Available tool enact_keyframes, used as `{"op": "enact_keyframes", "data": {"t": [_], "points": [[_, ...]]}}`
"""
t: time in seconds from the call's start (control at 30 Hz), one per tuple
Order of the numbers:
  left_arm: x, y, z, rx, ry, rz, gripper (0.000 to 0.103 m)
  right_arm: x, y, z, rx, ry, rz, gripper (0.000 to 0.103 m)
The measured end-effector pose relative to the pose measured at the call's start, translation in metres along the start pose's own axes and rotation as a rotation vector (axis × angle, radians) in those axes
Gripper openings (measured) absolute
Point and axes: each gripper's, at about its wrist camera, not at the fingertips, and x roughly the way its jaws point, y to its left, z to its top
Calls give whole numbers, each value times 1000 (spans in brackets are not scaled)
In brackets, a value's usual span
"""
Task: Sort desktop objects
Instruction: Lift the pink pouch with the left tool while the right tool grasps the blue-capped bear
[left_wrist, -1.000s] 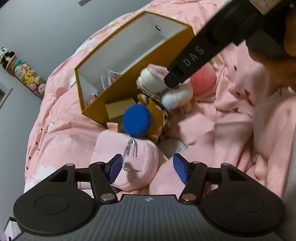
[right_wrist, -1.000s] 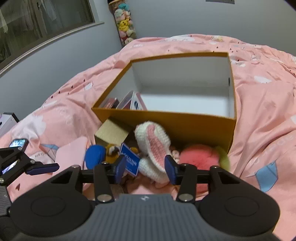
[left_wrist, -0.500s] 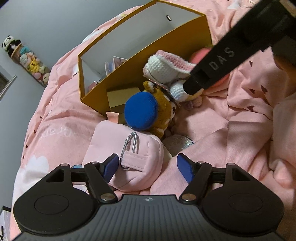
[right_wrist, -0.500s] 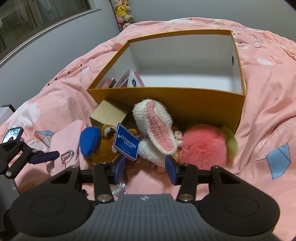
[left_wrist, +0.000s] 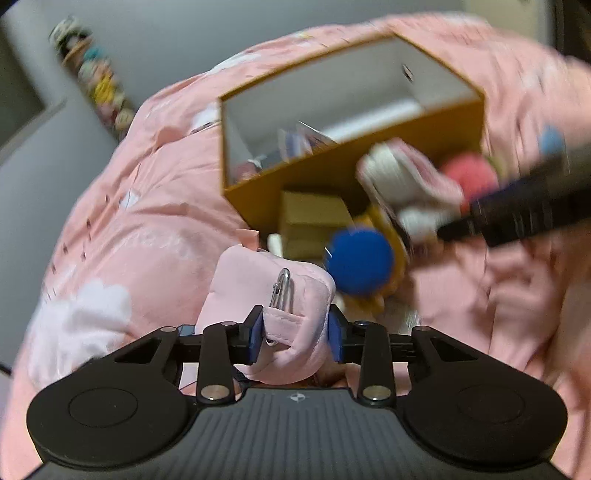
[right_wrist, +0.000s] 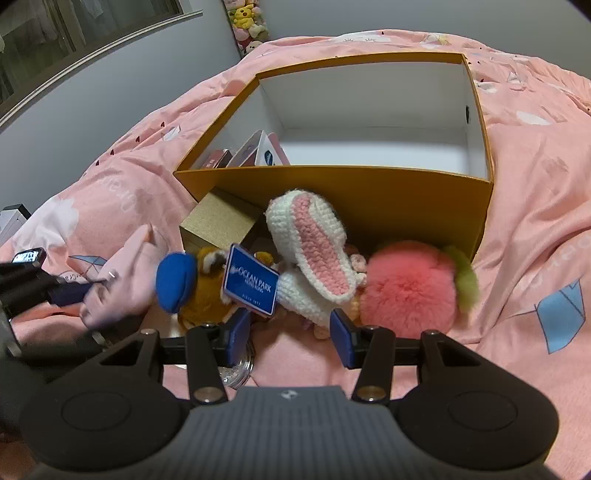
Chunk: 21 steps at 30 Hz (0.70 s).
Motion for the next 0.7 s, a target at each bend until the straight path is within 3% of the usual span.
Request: {"op": "enact_keyframes", "data": {"t": [0.1,0.23,0.43,0.57,0.63,0.7], "points": [[-12,22,7,-106,-27,-65,38,1,1,0,-12,-1,5,51],[-19,36,12,-176,-36,-149,38,1,11,0,-91,-4,34,50],[-26,48,17,-293,-29,-339,38,6,50,-7,-491,25,57,51],[-20,46,17,-329,-5,-378,38,10,61,-6,-655,11,65,55],[-18,42,17,-329,-5,-357,38,15,65,-4,-720,21,73,69],[-16,39,17,-324,-6,-341,38,19,68,-5,-776,30,77,73]]}}
